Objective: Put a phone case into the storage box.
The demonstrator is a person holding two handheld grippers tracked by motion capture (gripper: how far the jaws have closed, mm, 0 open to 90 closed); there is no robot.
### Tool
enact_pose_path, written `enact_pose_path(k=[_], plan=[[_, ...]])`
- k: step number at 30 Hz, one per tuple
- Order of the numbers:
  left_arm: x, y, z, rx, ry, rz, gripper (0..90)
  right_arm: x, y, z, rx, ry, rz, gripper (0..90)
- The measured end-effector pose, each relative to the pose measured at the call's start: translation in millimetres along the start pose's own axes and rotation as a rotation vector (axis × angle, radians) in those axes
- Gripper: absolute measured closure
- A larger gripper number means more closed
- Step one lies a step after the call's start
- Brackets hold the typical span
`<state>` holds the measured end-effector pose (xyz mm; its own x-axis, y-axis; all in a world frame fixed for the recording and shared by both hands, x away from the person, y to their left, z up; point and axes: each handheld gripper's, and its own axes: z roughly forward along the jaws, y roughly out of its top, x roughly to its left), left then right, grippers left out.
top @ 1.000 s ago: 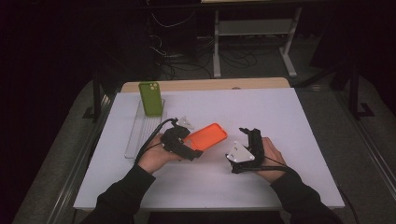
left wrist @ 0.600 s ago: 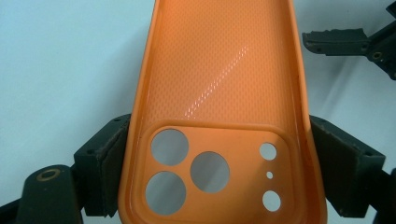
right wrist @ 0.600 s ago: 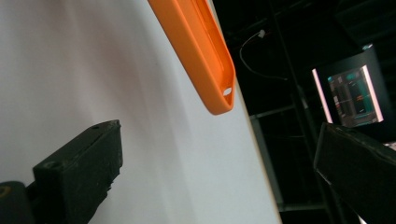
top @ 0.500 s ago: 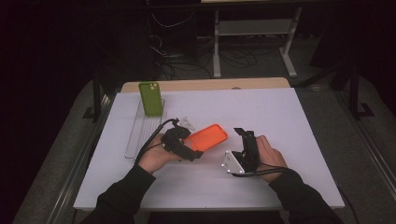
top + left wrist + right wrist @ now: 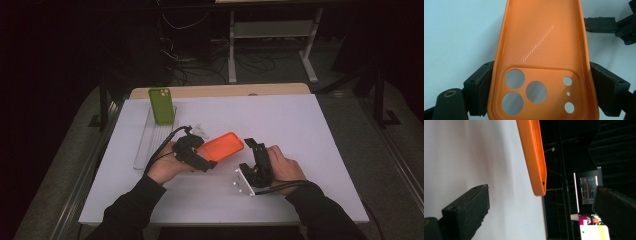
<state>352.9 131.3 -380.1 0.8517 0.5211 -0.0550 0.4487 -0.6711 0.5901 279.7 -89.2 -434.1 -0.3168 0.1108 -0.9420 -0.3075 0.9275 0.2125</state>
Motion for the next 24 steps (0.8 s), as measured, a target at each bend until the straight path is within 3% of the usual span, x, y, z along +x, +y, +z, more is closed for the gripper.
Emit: enact_pose_path(k=[12, 15, 17, 24], plan=[[2.0, 5.0, -0.9, 0.004, -0.015, 0.011, 15.4, -0.5, 8.7, 5.2, -0.022, -0.022, -0.060, 3.3], [2.4, 5.3, -0.8, 0.001, -0.017, 0.010, 15.4, -1.4, 11.5, 6.4, -0.016, -0.026, -0.074, 7.5], [2.6, 5.2, -1.0, -0.002, -0.021, 0.016, 15.4, -1.0, 13.5, 7.2, -0.021, -0.061, -0.049, 11.0], [2.8, 5.2, -1.2, -0.006, -0.024, 0.027, 15.4, 2.7, 19.0, 9.2, -0.006, -0.063, -0.098, 22.8]])
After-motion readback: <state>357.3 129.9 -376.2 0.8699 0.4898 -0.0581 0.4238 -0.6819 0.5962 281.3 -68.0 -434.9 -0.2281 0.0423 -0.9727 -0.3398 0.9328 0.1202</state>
